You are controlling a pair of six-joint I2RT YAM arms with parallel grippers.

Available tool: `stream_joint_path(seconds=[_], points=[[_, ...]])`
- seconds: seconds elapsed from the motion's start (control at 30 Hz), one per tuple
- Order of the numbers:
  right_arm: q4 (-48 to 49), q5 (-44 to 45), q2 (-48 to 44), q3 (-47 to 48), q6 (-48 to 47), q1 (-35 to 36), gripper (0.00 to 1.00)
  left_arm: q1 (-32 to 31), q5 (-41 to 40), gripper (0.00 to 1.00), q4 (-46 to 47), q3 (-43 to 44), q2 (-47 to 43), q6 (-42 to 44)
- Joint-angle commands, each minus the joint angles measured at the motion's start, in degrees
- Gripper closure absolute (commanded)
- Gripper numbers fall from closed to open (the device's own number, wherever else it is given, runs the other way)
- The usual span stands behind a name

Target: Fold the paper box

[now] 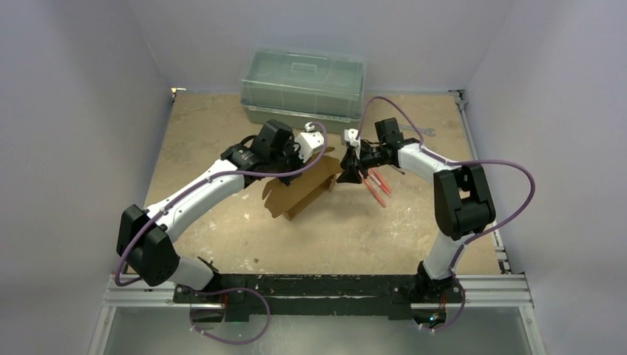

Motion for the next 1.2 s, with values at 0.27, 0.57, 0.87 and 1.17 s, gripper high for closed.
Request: stream_joint_path(seconds=[0.27, 0.57, 0.87, 1.17], points=[[21.4, -5.3, -5.8, -8.8, 15.2, 0.4, 0.64, 0.5, 3.5, 1.0, 2.3, -1.4, -2.4, -1.3], [45.9, -0.1, -6.4, -17.5, 32.7, 0.4, 0.64, 0.8, 6.1, 1.0, 4.5, -3.4, -2.8, -1.6], [70.2, 4.1, -3.6, -23.8, 47.4, 1.1, 0.61, 0.9, 6.2, 1.0, 4.9, -4.2, -2.1, -1.2], [85.8, 4.2, -0.4, -27.8, 55.4, 2.2, 0.6, 1.6, 4.7, 1.0, 4.8, -4.3, -1.2, -0.7]])
